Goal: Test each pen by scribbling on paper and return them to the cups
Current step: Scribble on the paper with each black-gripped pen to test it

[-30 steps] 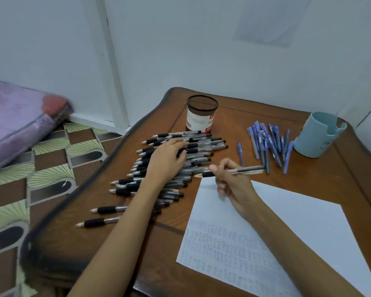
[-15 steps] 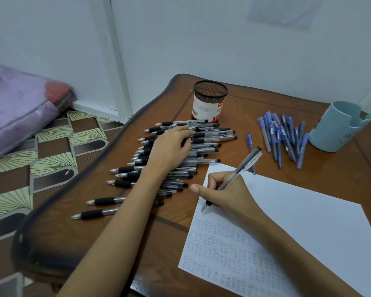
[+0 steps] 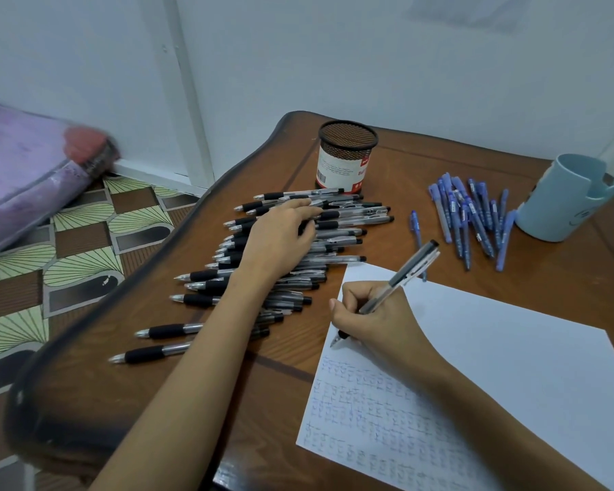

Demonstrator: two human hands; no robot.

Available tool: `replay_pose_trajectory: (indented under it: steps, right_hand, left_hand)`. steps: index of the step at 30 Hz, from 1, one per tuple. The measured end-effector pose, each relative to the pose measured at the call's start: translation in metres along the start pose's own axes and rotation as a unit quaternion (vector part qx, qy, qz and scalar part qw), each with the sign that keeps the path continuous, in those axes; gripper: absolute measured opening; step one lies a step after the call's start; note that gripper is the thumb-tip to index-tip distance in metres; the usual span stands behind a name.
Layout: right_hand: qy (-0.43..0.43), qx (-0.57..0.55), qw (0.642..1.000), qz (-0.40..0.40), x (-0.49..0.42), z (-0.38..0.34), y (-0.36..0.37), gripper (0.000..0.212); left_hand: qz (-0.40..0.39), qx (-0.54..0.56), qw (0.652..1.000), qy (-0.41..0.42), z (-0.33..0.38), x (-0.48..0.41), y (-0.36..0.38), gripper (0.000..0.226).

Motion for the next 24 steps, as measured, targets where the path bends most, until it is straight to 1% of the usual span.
replay_pose_trajectory:
  steps: [3, 9, 18, 22, 24]
  right_hand:
    - [0.002, 0.0, 1.0, -0.002, 0.0004, 0.0021, 0.0024, 0.047]
    - [-0.006, 0.01, 1.0, -0.014, -0.0007, 0.0014, 0.0051, 0.045]
    - [-0.015, 0.017, 1.0, -0.01, -0.0001, -0.0002, 0.0049, 0.046]
    - [-0.024, 0.012, 0.999, 0.024, 0.0005, -0.0013, -0.0014, 0.047]
    - [-0.024, 0.009, 0.999, 0.023, 0.0002, -0.0016, -0.0017, 0.048]
  left_hand:
    - [-0.001, 0.002, 1.0, 0.0, 0.0, -0.0002, 0.0004, 0.035]
    - [-0.005, 0.006, 1.0, -0.002, -0.0009, -0.0007, 0.0016, 0.034]
    - [-0.005, 0.002, 1.0, -0.003, -0.0005, -0.0004, 0.0005, 0.035]
    - [-0.005, 0.004, 1.0, -0.003, -0.0004, -0.0004, 0.0009, 0.034]
    - [-0.006, 0.004, 1.0, -0.004, -0.0003, -0.0004, 0.0011, 0.034]
Point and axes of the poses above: each hand's wrist, its own x-axis away from the middle knuckle, its own y-axis out of the palm, z = x × y, the point moved 8 cm from there along -x, towards the middle knuckle, and after that the axes turned 6 degrees about -z, right-handed, at the moved point
